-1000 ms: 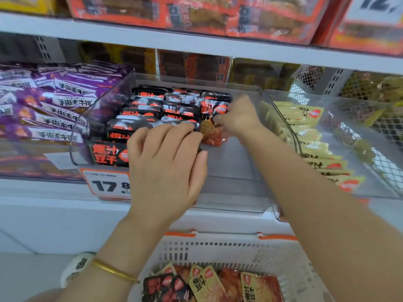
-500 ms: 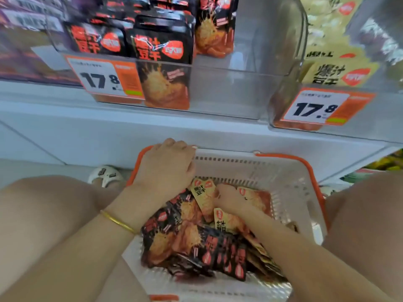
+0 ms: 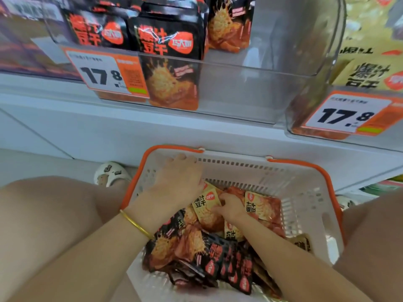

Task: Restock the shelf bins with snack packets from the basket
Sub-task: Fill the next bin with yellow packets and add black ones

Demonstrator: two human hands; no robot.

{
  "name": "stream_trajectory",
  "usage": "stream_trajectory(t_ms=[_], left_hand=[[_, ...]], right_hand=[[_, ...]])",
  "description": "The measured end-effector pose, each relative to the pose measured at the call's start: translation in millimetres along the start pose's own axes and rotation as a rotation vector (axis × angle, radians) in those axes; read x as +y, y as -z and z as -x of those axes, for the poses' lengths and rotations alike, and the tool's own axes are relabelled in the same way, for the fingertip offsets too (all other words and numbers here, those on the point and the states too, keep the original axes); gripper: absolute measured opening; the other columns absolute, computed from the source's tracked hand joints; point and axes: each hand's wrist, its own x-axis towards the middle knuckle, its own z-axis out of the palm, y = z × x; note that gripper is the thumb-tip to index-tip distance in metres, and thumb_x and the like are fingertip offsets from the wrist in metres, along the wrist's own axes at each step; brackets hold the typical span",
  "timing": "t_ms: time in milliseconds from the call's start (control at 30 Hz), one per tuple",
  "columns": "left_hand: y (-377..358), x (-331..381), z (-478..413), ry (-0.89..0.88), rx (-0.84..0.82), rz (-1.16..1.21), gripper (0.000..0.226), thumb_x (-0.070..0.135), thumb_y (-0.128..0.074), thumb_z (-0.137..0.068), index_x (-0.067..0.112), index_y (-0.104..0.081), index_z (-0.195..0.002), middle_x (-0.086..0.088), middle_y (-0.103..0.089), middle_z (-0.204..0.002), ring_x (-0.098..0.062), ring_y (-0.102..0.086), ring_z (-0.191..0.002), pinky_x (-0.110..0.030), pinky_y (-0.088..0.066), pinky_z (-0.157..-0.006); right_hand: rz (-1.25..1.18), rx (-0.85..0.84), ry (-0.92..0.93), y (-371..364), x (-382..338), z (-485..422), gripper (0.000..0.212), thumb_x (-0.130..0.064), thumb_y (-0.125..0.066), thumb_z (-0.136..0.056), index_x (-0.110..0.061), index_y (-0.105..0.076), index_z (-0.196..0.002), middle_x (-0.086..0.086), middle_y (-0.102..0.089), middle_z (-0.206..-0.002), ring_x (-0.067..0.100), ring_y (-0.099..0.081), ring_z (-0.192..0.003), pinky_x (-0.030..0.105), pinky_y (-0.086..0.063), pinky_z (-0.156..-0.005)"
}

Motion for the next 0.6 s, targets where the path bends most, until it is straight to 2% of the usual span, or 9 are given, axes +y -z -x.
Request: stream_trajectory(t_ms=[33, 67, 133, 200, 267, 367, 433, 500, 600], left_hand=[[-2, 1, -1, -0.001, -0.011, 0.017, 0.025, 0.03, -0.04, -0.095, 0.015, -0.053, -0.111, -0.003, -0.055, -0.117, -0.022, -0.046, -0.109, -0.036, -0.042, -0.089], [-5, 2, -3, 0.0, -0.03, 0.045, 0.027, 0.03, -0.042, -0.095, 0.016, -0.052, -0.116, -0.003, -0.054, -0.121, -0.022, -0.046, -0.113, -0.037, -0.042, -0.091], [-10, 3, -9, -0.006, -0.079, 0.128, 0.038, 0.032, -0.048, -0.094, 0.016, -0.046, -0.128, -0.004, -0.051, -0.129, -0.024, -0.044, -0.12, -0.04, -0.042, -0.097], [-9, 5, -15, -0.012, -0.081, 0.248, 0.047, 0.035, -0.055, -0.091, 0.017, -0.042, -0.133, -0.005, -0.049, -0.132, -0.025, -0.045, -0.121, -0.041, -0.043, -0.096], [2, 10, -18, -0.019, -0.03, 0.406, 0.042, 0.032, -0.063, -0.087, 0.02, -0.047, -0.124, -0.003, -0.054, -0.124, -0.021, -0.05, -0.113, -0.036, -0.045, -0.09], [36, 20, -16, -0.068, 0.101, 0.622, 0.022, 0.018, -0.069, -0.082, 0.028, -0.054, -0.096, 0.007, -0.061, -0.095, -0.016, -0.058, -0.097, -0.028, -0.043, -0.076], [70, 29, -9, -0.161, 0.179, 0.707, 0.025, 0.015, -0.071, -0.08, 0.033, -0.056, -0.088, 0.012, -0.063, -0.09, -0.006, -0.058, -0.087, -0.023, -0.041, -0.071], [110, 44, -1, -0.276, 0.26, 0.767, 0.026, 0.015, -0.072, -0.08, 0.036, -0.057, -0.086, 0.014, -0.064, -0.087, 0.003, -0.056, -0.075, -0.016, -0.041, -0.066], [163, 71, 2, -0.363, 0.432, 0.96, 0.024, 0.019, -0.068, -0.083, 0.037, -0.057, -0.095, 0.009, -0.063, -0.085, -0.01, -0.06, -0.075, -0.024, -0.046, -0.067]], right_hand=[[-0.09, 0.013, 0.02, 6, -4, 5, 0.011, -0.014, -0.069, -0.085, -0.012, -0.066, -0.095, -0.004, -0.062, -0.096, 0.018, -0.056, -0.094, 0.016, -0.045, -0.075], [-0.205, 0.026, 0.024, 14, -7, 10, 0.013, -0.012, -0.07, -0.083, -0.011, -0.066, -0.096, -0.004, -0.063, -0.094, 0.017, -0.058, -0.091, 0.019, -0.047, -0.076], [-0.429, 0.012, 0.007, 35, -18, 22, 0.022, -0.009, -0.07, -0.083, -0.01, -0.067, -0.105, 0.0, -0.069, -0.099, 0.017, -0.064, -0.089, 0.032, -0.053, -0.084], [-0.534, -0.055, 0.051, 63, -30, 37, 0.02, -0.006, -0.067, -0.085, -0.017, -0.066, -0.102, -0.001, -0.07, -0.097, 0.01, -0.065, -0.084, 0.027, -0.054, -0.079], [-0.544, -0.073, 0.16, 92, -45, 59, 0.021, -0.003, -0.062, -0.088, -0.021, -0.064, -0.096, -0.006, -0.069, -0.089, 0.002, -0.065, -0.075, 0.018, -0.052, -0.069], [-0.517, -0.038, 0.28, 131, -64, 99, 0.02, -0.007, -0.066, -0.085, -0.021, -0.065, -0.098, -0.006, -0.07, -0.092, 0.008, -0.066, -0.086, 0.025, -0.053, -0.079], [-0.496, -0.009, 0.359, 158, -75, 130, 0.031, -0.009, -0.072, -0.077, -0.022, -0.063, -0.104, -0.004, -0.07, -0.096, 0.008, -0.065, -0.09, 0.027, -0.052, -0.08], [-0.499, 0.038, 0.442, 189, -86, 164, 0.039, -0.008, -0.07, -0.072, -0.015, -0.062, -0.11, 0.001, -0.071, -0.097, 0.008, -0.064, -0.089, 0.025, -0.053, -0.076], [-0.564, 0.188, 0.545, 244, -97, 210, 0.033, 0.0, -0.073, -0.071, -0.009, -0.065, -0.102, -0.001, -0.072, -0.083, 0.008, -0.066, -0.072, 0.019, -0.051, -0.06]])
